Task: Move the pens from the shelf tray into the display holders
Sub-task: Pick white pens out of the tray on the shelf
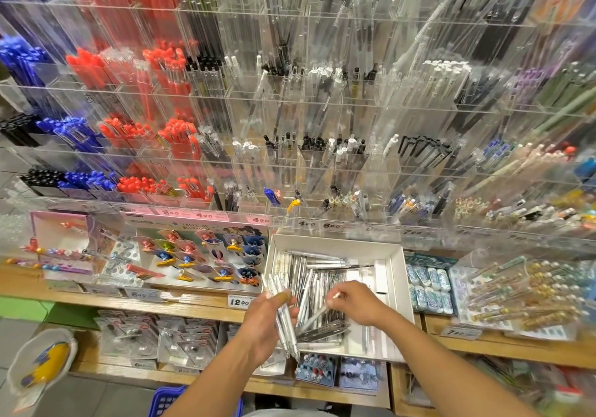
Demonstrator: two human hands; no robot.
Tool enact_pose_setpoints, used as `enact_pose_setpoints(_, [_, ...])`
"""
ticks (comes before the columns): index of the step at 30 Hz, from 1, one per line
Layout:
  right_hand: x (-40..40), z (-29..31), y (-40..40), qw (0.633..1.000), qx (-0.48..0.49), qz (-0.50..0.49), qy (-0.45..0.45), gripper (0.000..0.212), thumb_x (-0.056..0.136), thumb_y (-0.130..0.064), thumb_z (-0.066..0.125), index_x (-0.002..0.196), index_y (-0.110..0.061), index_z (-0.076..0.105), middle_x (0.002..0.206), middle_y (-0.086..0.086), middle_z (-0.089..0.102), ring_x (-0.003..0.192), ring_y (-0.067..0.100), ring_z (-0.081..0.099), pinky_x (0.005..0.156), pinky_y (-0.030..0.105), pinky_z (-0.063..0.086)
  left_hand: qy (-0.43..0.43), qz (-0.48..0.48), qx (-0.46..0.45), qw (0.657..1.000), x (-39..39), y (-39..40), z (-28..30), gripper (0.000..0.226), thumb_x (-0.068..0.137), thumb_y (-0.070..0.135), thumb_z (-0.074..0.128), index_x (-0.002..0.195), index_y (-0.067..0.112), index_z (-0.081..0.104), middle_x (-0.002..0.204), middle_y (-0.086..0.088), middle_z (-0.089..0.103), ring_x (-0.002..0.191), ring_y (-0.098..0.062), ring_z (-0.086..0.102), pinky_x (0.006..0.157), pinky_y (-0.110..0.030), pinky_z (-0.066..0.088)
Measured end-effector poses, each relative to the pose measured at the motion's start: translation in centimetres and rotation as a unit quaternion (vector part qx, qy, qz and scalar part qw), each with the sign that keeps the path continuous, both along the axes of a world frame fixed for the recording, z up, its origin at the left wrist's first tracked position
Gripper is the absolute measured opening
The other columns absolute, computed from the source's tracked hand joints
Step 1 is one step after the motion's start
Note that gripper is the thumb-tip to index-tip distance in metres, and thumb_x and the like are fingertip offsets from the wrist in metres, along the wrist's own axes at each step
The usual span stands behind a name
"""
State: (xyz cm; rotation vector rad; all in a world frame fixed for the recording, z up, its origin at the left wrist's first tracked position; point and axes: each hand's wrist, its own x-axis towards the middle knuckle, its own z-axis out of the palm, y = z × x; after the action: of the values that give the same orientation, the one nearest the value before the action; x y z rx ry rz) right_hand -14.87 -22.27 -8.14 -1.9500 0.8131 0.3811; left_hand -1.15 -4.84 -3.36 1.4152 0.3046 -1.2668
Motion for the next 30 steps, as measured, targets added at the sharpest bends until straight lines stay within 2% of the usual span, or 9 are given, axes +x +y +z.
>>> enact_pose_setpoints(2, [-0.1,2.1,-0.5,0.993,0.063,-0.088,-0.047,0.016,0.095,-0.031,0.061,0.1,-0.018,0.069,0.1,0.005,0.066,0.084,0.018,0.062,0.081,0.032,0.052,-0.002,-0.01,-0.001,1.0,0.1,0.0,0.1,0.022,0.094,0.01,0.062,0.114,0.003,0.059,0.111,-0.016,0.063,0.09,-0.026,0.059,0.075,-0.04,0.052])
enact_pose_setpoints(5, [0.3,5.3,-1.0,0.968,0.148,-0.156,-0.13,0.023,0.096,-0.026,0.06,0.101,-0.005,0.068,0.077,-0.002,0.058,0.06,0.003,0.051,0.06,0.017,0.044,0.001,-0.018,-0.001,1.0,0.2,0.1,0.2,0.029,0.09,0.011,0.068,0.112,-0.001,0.054,0.108,-0.015,0.06,0.079,-0.022,0.058,0.069,-0.037,0.051])
enact_pose_setpoints(12, [3.3,8.2,-0.2,0.965,0.214,-0.073,-0.133,0.025,0.095,-0.018,0.063,0.103,0.006,0.063,0.072,-0.003,0.055,0.062,0.009,0.05,0.062,0.022,0.045,-0.012,-0.069,-0.031,0.997,0.2,0.0,0.7,0.046,0.083,0.021,0.075,0.121,0.002,0.058,0.081,-0.003,0.058,0.054,-0.01,0.044,0.049,-0.026,0.042])
enact_pose_setpoints(15, [4.4,7.2,1.1,0.96,0.22,-0.092,-0.149,0.015,0.092,-0.014,0.066,0.103,-0.005,0.065,0.075,-0.004,0.063,0.061,0.008,0.057,0.062,0.023,0.048,-0.026,-0.11,-0.047,0.993,0.1,0.0,1.0,0.065,0.073,0.03,0.081,0.125,-0.001,0.056,0.067,0.003,0.058,0.049,-0.009,0.037,0.049,-0.025,0.041])
enact_pose_setpoints(18, [5.1,5.8,2.4,0.945,0.248,-0.125,-0.17,0.014,0.089,-0.012,0.069,0.102,-0.011,0.062,0.071,0.001,0.069,0.061,0.012,0.065,0.06,0.025,0.049,-0.058,-0.145,-0.028,0.987,0.1,0.0,0.9,0.076,0.071,0.032,0.086,0.127,-0.004,0.05,0.061,0.004,0.062,0.048,-0.009,0.035,0.07,-0.035,0.054])
enact_pose_setpoints(19, [5.2,5.4,2.5,0.943,0.253,-0.129,-0.173,0.016,0.089,-0.014,0.069,0.103,-0.013,0.061,0.071,0.002,0.071,0.061,0.014,0.067,0.059,0.024,0.049,-0.058,-0.147,-0.027,0.987,0.1,0.1,1.0,0.073,0.072,0.032,0.085,0.125,-0.004,0.051,0.061,0.003,0.062,0.047,-0.009,0.035,0.064,-0.032,0.053])
enact_pose_setpoints(22, [5.3,3.6,2.0,0.949,0.209,-0.18,-0.155,0.019,0.093,-0.024,0.066,0.109,-0.014,0.063,0.081,0.005,0.074,0.059,0.012,0.065,0.055,0.022,0.048,-0.053,-0.115,-0.019,0.992,0.2,0.3,1.3,0.046,0.075,0.027,0.081,0.106,0.005,0.057,0.068,-0.002,0.061,0.042,-0.006,0.042,0.042,-0.021,0.045])
enact_pose_setpoints(26, [4.1,-0.7,0.8,0.981,0.04,-0.192,-0.01,0.026,0.097,-0.021,0.058,0.123,-0.017,0.061,0.109,0.008,0.068,0.072,0.013,0.062,0.061,0.024,0.048,-0.035,-0.086,-0.019,0.995,0.5,0.7,1.5,0.044,0.075,0.027,0.079,0.108,0.007,0.058,0.073,-0.005,0.061,0.061,-0.013,0.056,0.047,-0.024,0.051])
enact_pose_setpoints(30, [3.4,-4.0,1.9,0.988,0.002,-0.143,0.061,0.046,0.098,-0.014,0.051,0.143,-0.022,0.045,0.132,0.012,0.057,0.068,0.014,0.06,0.057,0.023,0.048,-0.011,-0.095,-0.013,0.995,0.7,1.1,1.4,0.052,0.074,0.03,0.077,0.115,0.007,0.055,0.07,-0.002,0.062,0.066,-0.015,0.055,0.053,-0.027,0.051])
